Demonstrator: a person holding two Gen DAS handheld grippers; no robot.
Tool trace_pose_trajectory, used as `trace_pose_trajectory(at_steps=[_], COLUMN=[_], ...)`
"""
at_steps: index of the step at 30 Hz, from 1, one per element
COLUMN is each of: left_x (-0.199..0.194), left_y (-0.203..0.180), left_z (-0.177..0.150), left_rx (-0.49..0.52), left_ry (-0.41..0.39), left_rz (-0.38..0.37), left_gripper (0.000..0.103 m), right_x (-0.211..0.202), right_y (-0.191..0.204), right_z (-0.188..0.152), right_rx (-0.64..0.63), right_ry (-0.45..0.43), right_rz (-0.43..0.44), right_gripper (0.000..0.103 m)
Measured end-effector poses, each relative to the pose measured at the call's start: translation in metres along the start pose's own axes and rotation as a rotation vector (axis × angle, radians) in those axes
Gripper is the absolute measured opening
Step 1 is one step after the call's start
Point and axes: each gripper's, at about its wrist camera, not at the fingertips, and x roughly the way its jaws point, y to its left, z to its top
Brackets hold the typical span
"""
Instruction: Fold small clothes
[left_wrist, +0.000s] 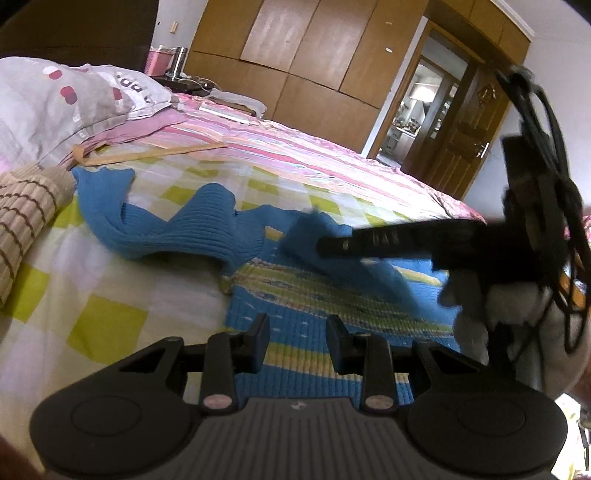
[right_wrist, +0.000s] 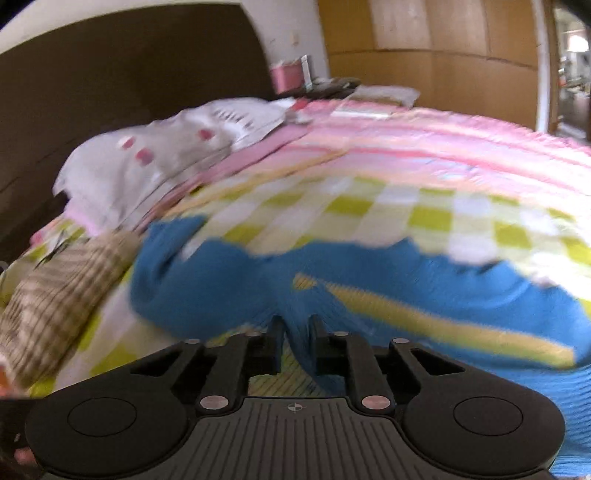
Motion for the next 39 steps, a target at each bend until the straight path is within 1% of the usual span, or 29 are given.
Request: trace_pose_trajectory(at_steps=[3,7,9,12,14,17,19,22,23,24,27,30,32,36,38,39], left_x=[0.002,0.005,0.007,0.01,0.013,0.019,0.023,0.025,0.025,0.024,0.022,0.019,0.017,0.017,0.016,0.016], left_y=[0.0,-0.003,-0.005,-0.008,-0.011,-0.015,-0.017,-0.019,-0.018,-0.018,-0.014,-0.008,-0.004,0.0,0.001,0.003], left_z=[0.0,-0.001,-0.002,-0.004,-0.006,-0.008,-0.01,-0.012,-0.012,-0.012,-0.009,-0.006,-0.005,-0.003,-0.002,-0.001], left_rx=[-0.007,0.011,0.024,0.042,0.054,0.074,0.082,0.089,0.089,0.087,0.069,0.044,0.033,0.026,0.022,0.017], left_ry=[0.008,0.019,0.023,0.028,0.033,0.054,0.069,0.077,0.075,0.07,0.053,0.038,0.031,0.025,0.022,0.02], left_rz=[-0.004,-0.005,-0.003,0.003,0.007,0.007,0.008,0.008,0.009,0.011,0.021,0.03,0.036,0.038,0.038,0.037], left_gripper=[0.038,0.038,0.038,0.038,0.038,0.038,0.038,0.038,0.038,0.038,0.038,0.038,0.038,0.038,0.038,0.038], right_x=[-0.012,-0.037,-0.045,-0.052,-0.055,-0.056,-0.054,-0.055,-0.058,-0.059,-0.055,-0.036,-0.02,0.007,0.013,0.015], right_y=[-0.009,-0.041,-0.058,-0.089,-0.109,-0.132,-0.138,-0.135,-0.131,-0.124,-0.095,-0.064,-0.042,-0.012,-0.002,0.002], right_z=[-0.007,-0.016,-0.021,-0.034,-0.044,-0.059,-0.064,-0.062,-0.06,-0.058,-0.049,-0.038,-0.029,-0.015,-0.015,-0.016], right_rx=[0.022,0.076,0.075,0.098,0.144,0.184,0.166,0.178,0.181,0.17,0.106,0.035,-0.024,-0.095,-0.116,-0.127], right_ry=[-0.011,-0.03,-0.026,-0.004,0.013,0.038,0.027,0.019,0.007,-0.005,-0.014,0.016,0.022,0.048,0.058,0.061], right_rz=[-0.011,-0.063,-0.141,-0.282,-0.344,-0.413,-0.413,-0.434,-0.432,-0.413,-0.295,-0.166,-0.123,-0.043,-0.014,-0.005], right_gripper=[0.019,0.019,0.019,0.019,0.019,0.019,0.018,0.019,0.022,0.022,0.022,0.024,0.026,0.031,0.04,0.042])
